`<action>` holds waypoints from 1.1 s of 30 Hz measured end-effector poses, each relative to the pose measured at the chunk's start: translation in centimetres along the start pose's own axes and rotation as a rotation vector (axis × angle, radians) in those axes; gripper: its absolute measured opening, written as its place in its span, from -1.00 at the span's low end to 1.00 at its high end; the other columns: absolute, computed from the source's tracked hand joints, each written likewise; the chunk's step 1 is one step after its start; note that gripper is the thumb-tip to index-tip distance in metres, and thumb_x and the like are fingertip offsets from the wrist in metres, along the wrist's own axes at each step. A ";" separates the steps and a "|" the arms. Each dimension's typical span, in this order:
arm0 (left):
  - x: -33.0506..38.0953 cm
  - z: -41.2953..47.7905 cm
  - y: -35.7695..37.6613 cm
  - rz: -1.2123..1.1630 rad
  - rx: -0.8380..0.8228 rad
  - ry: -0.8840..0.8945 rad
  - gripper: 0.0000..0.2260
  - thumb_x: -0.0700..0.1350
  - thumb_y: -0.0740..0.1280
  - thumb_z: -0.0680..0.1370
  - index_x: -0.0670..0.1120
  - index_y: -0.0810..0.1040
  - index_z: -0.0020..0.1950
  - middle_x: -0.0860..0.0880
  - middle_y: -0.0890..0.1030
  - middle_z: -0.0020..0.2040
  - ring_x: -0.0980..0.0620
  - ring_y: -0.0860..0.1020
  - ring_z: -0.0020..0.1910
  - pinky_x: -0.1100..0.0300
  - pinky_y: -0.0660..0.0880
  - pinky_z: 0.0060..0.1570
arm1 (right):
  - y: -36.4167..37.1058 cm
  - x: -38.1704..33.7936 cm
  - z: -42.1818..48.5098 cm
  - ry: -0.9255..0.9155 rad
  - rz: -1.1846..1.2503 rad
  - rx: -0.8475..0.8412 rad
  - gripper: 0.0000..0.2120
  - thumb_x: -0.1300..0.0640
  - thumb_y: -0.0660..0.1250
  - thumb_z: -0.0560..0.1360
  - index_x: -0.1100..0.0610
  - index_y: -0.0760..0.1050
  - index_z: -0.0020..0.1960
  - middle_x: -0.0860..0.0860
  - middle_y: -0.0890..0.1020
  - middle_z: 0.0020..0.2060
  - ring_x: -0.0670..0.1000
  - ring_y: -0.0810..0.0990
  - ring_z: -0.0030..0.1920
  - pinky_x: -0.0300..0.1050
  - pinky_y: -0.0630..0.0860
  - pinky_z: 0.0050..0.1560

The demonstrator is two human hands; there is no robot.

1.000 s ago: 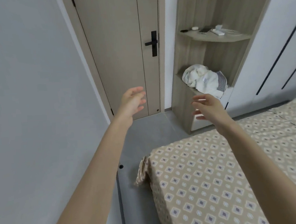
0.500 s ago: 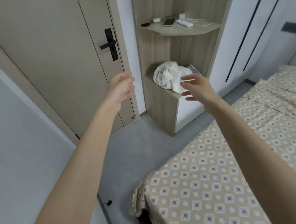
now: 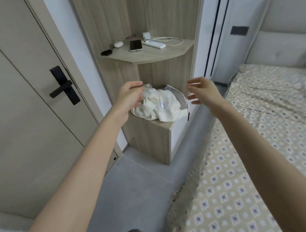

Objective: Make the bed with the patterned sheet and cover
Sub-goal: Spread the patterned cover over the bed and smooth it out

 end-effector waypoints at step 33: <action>0.8 27.3 41.8 0.103 -0.950 0.033 -0.86 -0.20 0.22 0.59 -0.06 0.46 0.12 -0.05 0.53 0.06 0.08 0.51 -0.16 0.25 0.45 -0.20 | -23.2 13.3 13.1 0.380 0.029 0.895 -0.78 0.21 0.26 0.54 0.13 0.47 0.19 0.04 0.58 0.03 0.04 0.60 -0.17 -0.12 0.53 -0.18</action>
Point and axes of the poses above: each hand's wrist, its own z-axis towards the middle knuckle, its own y-axis out of the palm, x = y × z, the point moved 9 cm from there along z, towards the middle knuckle
